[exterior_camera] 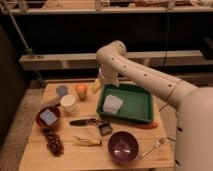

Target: Place towel in table surface

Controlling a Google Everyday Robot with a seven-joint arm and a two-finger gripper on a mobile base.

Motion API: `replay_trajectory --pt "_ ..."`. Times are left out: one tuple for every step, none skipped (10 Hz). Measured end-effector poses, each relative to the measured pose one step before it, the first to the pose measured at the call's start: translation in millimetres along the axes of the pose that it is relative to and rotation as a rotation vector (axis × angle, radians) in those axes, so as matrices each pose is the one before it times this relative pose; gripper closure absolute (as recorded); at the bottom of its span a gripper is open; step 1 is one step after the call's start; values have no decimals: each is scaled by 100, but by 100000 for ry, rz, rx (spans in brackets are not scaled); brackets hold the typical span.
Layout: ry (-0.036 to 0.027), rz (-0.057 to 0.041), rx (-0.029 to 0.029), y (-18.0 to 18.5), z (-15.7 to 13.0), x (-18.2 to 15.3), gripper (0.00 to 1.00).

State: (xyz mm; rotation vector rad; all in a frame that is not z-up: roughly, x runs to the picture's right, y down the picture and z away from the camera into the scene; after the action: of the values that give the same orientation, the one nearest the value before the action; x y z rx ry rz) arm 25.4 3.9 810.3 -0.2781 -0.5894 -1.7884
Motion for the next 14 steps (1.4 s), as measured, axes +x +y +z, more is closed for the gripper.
replay_trajectory --pt "-1829 4372 42 1228 1951 -920 20" --pt "-1634 2735 333 650 1467 -526 20" --pt "-2307 2861 552 627 2030 -423 20" --pt "-1425 1649 227 305 1285 -6 20" --pt "-722 1240 101 147 781 195 20" --pt "-686 1726 74 368 753 190 20" --pt "-859 1632 -502 568 440 -83 20" --pt "-214 1060 -152 295 157 -29 20" --pt "229 1688 -219 665 139 -118 20" --pt "259 1234 -66 500 -63 -91 20" --pt "314 741 113 377 -35 -34 20" --pt "226 136 245 13 8 23 20" --pt "99 16 957 -299 171 66 20" --pt "-99 -244 1153 -237 199 48 22"
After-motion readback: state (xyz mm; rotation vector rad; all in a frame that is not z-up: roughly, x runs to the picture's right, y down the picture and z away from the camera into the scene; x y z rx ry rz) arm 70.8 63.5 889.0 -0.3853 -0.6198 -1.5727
